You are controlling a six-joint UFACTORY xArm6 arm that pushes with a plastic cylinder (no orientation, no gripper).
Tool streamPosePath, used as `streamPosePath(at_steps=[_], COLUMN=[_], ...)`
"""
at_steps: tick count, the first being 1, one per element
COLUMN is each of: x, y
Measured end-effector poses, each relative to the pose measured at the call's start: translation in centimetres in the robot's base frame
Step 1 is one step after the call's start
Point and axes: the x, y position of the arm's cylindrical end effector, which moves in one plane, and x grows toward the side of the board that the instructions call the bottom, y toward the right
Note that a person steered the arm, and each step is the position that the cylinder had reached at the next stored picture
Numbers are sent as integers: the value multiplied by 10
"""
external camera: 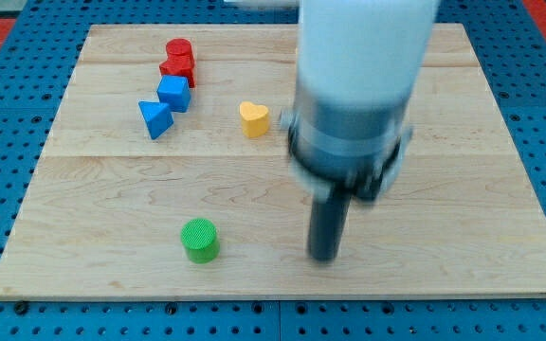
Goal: Move the green circle below the yellow heart
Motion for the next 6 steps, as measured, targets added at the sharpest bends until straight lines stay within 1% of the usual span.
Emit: streamPosePath(at_steps=[1, 2, 3, 4, 5, 6], x=[0, -49, -15, -1, -48, -80], y=[-55, -67, -60, -112, -118, -59])
